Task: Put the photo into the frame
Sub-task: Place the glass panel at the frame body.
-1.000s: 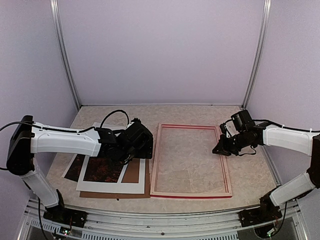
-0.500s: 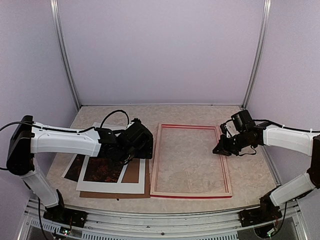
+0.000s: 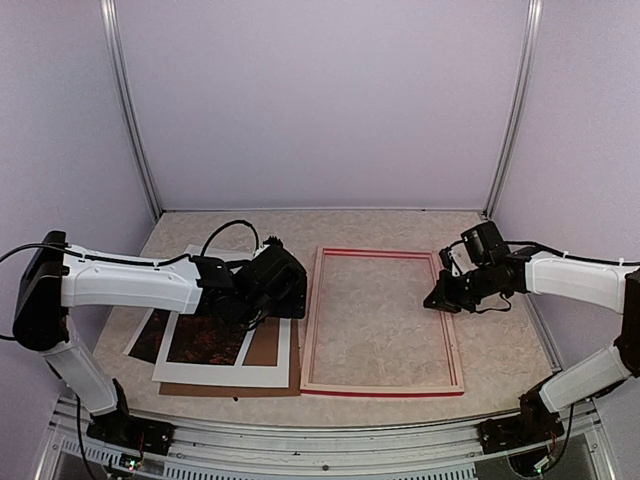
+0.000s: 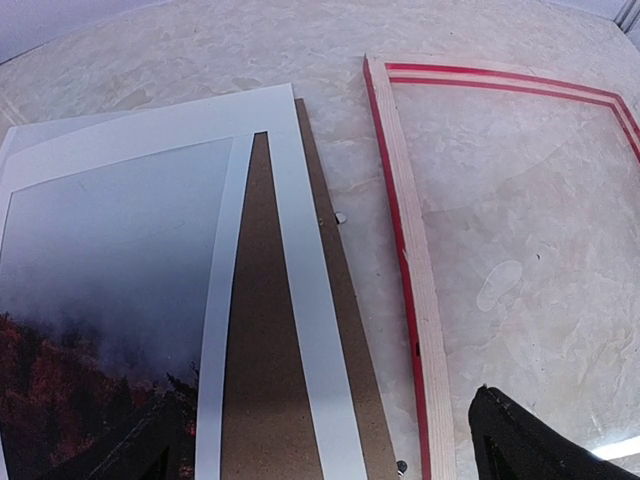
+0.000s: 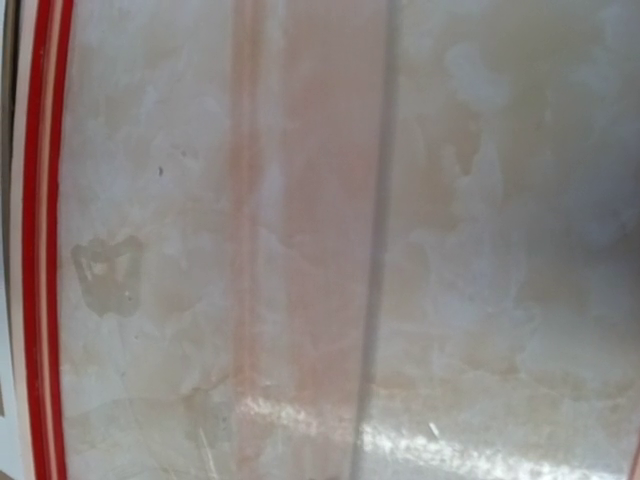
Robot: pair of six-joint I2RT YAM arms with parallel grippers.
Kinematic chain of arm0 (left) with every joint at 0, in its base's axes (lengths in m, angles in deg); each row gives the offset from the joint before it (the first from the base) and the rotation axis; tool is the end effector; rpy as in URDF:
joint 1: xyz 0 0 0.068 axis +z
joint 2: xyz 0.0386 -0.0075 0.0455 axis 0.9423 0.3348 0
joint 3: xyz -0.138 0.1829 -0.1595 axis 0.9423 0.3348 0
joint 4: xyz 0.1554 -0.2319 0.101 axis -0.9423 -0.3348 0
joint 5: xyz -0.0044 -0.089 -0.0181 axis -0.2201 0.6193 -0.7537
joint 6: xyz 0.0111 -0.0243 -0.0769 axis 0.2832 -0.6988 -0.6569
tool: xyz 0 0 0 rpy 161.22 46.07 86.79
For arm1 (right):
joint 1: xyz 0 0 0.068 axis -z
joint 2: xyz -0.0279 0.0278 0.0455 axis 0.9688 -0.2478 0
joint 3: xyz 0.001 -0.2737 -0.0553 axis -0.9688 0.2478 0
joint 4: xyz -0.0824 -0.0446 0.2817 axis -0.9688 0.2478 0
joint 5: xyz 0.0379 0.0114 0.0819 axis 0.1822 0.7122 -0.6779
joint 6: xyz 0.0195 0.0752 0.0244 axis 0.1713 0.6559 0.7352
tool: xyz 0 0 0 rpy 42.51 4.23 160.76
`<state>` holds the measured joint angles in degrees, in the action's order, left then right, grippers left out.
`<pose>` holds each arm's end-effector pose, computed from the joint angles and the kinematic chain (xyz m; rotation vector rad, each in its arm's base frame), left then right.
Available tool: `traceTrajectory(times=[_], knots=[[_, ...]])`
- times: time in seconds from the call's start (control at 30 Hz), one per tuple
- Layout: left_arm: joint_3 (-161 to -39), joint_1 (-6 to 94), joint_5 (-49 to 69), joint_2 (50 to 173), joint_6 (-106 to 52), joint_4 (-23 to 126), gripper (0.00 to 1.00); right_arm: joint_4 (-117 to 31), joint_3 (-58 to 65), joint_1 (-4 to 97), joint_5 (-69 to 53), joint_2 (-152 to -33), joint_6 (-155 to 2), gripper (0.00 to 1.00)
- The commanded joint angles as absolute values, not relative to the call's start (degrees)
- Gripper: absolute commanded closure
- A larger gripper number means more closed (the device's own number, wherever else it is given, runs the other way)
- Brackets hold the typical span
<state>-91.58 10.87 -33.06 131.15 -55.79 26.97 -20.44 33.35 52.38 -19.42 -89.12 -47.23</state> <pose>0.2347 -0.3199 0.1823 0.1516 2.2897 -0.1094 0.2790 0.1453 0.1651 0.1593 2.6536 0.8096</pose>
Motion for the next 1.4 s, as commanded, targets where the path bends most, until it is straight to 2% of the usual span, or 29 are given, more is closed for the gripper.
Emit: traceTrajectory(times=[0.0, 0.8, 1.07, 1.37], knots=[[-93.0, 10.2, -34.1, 132.1, -55.8, 26.0, 0.01, -22.6, 34.7, 51.2, -19.6, -89.5, -45.9, 1.0], [-94.9, 9.2, -33.7, 134.0, -55.2, 25.8, 0.01, -25.0, 35.8, 51.0, -20.2, -89.9, -44.6, 1.0], [-95.2, 8.2, -32.9, 134.9, -55.2, 26.3, 0.01, -24.0, 35.3, 51.0, -19.6, -90.3, -45.3, 0.79], [-96.3, 6.8, -31.2, 136.8, -54.9, 27.8, 0.01, -22.3, 34.2, 51.0, -17.9, -91.3, -46.1, 0.63]])
